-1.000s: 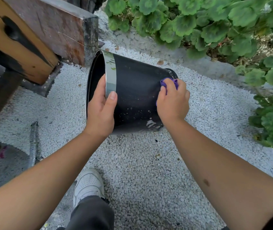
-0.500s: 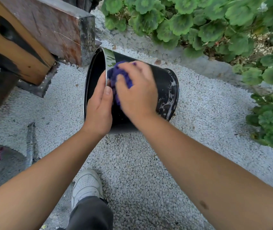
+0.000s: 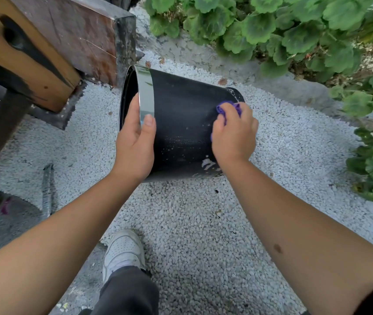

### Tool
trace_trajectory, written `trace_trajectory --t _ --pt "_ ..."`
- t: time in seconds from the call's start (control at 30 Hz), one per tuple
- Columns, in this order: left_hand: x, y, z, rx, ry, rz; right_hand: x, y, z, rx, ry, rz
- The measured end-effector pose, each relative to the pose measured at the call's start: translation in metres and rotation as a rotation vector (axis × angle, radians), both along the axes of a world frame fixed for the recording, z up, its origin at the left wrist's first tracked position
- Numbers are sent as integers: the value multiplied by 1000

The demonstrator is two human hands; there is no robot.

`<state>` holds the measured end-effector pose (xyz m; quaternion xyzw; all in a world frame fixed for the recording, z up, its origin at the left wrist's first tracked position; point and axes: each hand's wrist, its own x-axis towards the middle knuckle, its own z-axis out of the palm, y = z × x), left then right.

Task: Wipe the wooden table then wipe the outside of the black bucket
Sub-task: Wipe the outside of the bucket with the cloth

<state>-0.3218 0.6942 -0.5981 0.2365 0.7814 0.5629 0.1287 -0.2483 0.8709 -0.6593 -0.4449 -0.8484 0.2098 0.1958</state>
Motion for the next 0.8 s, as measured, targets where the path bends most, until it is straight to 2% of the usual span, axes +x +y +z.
trace_trajectory --t 0.07,0.17,0.37,0.43,0.5,0.63,0.73,0.8 --pt "0 0 2 22 -14 -42 6 6 -5 -7 -13 -21" --pt "-5 -9 0 107 -189 -30 8 8 -5 -12 -2 -23" --pt "9 -43 -17 -124 -223 -102 7 15 -4 -18 -78 32" --pt "5 -39 -15 -125 -232 -106 5 21 1 -73 -62 59" --pt "-1 -30 -6 -77 -265 -132 2 29 11 -189 22 44" --pt "-13 -12 16 16 -273 -116 -12 27 44 -404 350 5" --pt "-23 -7 22 25 -267 -145 -26 10 72 -660 521 94" --pt "-26 -2 19 39 -286 -154 -34 -12 85 -661 550 195"
